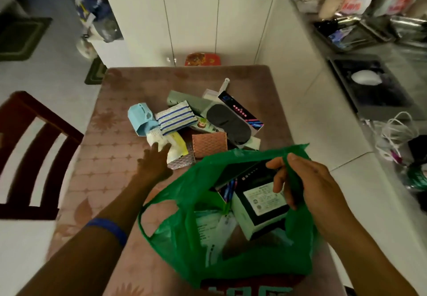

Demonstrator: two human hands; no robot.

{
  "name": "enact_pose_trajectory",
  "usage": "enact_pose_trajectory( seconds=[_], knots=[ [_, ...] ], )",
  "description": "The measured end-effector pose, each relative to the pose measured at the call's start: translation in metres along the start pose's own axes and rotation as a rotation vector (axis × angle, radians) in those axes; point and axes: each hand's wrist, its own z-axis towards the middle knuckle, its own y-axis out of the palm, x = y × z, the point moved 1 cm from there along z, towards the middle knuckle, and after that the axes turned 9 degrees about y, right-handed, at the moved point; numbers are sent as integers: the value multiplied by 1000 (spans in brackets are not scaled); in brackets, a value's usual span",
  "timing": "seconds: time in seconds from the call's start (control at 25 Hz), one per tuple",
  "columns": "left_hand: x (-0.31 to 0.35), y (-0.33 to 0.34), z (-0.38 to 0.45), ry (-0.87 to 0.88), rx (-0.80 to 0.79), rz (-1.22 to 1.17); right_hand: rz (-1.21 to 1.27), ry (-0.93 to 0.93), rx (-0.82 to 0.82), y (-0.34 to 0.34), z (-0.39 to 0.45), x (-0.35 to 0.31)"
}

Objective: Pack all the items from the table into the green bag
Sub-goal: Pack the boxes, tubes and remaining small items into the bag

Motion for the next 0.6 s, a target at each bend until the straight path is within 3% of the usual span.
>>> enact_pose_trajectory(
  seconds=[0.08, 0.28, 0.48, 0.6],
  knots=[
    [-9, 17, 33, 65, -8, 25, 3, 20, 41, -5, -2, 9],
    [-21, 25, 69, 120, 309, -43, 28, 67, 129, -13, -10, 29],
    [-32, -65, -8, 87, 679, -481, 51, 38, 87, -11, -15, 16],
    [-14, -128, -109, 234, 645, -965, 68, 0, 32, -13, -18, 5]
  ],
)
